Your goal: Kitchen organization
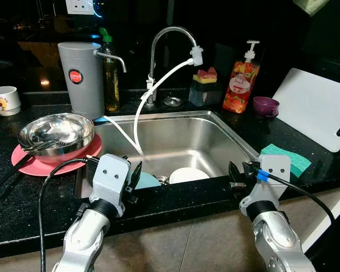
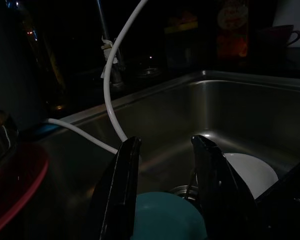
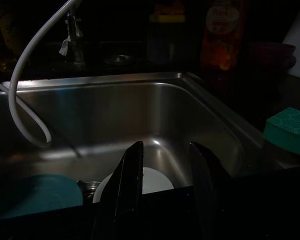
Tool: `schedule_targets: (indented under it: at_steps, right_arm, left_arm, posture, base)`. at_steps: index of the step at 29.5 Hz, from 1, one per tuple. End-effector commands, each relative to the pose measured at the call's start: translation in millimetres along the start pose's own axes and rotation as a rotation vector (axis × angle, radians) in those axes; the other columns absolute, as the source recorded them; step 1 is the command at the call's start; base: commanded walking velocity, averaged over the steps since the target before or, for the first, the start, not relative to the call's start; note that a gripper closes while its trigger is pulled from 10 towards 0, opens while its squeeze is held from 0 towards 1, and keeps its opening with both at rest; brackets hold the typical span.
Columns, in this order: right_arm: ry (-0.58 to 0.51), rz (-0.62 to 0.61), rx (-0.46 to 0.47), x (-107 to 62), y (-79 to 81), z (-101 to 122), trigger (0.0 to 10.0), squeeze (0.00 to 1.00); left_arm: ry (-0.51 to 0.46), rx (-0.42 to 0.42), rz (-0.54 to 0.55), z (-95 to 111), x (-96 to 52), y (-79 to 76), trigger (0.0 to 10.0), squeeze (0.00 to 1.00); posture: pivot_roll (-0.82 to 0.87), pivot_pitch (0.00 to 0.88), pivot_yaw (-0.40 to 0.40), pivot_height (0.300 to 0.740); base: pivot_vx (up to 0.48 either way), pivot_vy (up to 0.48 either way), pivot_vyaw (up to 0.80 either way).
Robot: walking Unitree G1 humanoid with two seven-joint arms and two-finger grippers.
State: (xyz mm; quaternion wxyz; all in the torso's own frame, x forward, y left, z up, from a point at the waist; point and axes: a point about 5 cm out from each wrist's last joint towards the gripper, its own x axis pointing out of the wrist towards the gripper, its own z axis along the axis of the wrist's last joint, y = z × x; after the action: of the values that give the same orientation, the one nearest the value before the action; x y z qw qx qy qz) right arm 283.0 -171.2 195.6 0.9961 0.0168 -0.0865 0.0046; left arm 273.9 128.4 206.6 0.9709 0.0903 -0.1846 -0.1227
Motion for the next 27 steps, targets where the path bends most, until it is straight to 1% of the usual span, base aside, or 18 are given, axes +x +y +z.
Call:
schedule_targets:
  at_steps: [1,27]
  right_arm:
    - [-0.001,0.0,0.003,0.1,-0.5,0.6,10.0,0.0]
    - [0.003,0.0,0.004,-1.2,0.1,-0.1,10.0,0.0]
  left_arm:
    - [-0.007,-0.012,-0.012,0.4,2.3,-3.7,10.0,0.0]
    - [-0.006,-0.016,-0.013,-0.1,1.6,-4.8,10.0,0.0]
  posture:
    - [0.08,0.061,-0.079,0.74]
    - [0.07,0.067,-0.082,0.74]
  base:
    - [0.0,0.0,0.0]
    - [0.0,0.0,0.0]
